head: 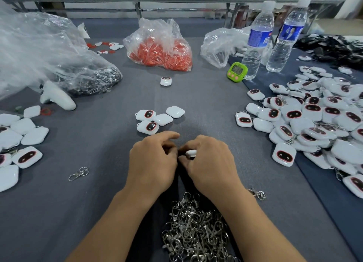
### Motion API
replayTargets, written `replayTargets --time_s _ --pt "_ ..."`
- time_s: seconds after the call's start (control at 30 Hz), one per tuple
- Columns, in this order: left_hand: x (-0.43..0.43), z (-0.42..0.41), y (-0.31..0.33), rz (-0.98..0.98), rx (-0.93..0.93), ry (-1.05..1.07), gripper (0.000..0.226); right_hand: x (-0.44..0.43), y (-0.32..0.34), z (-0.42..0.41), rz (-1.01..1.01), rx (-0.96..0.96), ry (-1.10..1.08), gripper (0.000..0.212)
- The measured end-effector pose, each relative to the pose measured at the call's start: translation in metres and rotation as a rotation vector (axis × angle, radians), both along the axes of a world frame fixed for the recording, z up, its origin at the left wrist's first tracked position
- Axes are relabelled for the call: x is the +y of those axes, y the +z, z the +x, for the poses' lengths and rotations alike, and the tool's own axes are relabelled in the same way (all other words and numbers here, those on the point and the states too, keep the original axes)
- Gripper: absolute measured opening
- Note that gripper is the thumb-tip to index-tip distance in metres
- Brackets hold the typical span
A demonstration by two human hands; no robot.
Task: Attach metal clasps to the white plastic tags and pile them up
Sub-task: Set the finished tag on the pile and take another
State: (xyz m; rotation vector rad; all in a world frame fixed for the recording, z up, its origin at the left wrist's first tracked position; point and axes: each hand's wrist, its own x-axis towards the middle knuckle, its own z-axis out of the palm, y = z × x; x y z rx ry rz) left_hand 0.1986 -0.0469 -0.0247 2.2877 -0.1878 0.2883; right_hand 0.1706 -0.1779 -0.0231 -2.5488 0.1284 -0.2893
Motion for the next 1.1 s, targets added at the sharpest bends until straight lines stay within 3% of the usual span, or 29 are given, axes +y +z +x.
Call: replayTargets --time_s 0.2,0.37,0.5,0.57,0.73,0.9,1.1 --pt "-0.001 -0.002 0.000 -0.030 0.013 -0.002 0.034 0.000 -0.002 0.000 0.039 -0.036 -0.033 0.012" --pt "-0.003 -0.007 0.005 -0.035 -0.011 -0.088 0.028 -0.005 -0.001 0.002 0.343 -0.072 -0.131 0.004" --pt "-0.005 -0.010 0.008 -0.104 -0.083 -0.130 0.034 -0.009 0.002 0.004 0.540 -0.126 -0.173 0.021" --pt "-0.004 -0.009 0.005 -0.150 -0.116 -0.123 0.031 -0.011 0.002 0.005 0.621 -0.133 -0.201 0.019" --pt "-0.003 -0.009 0.007 -0.279 -0.090 -0.134 0.024 -0.011 0.004 0.004 0.889 -0.083 -0.119 0.013" --pt "-0.004 -0.004 0.006 -0.338 -0.108 -0.046 0.015 -0.013 0.007 0.005 0.985 -0.057 -0.029 0.020" --pt "-0.008 -0.004 0.006 -0.403 -0.042 -0.130 0.016 -0.016 0.008 0.003 1.045 -0.061 -0.016 0.022"
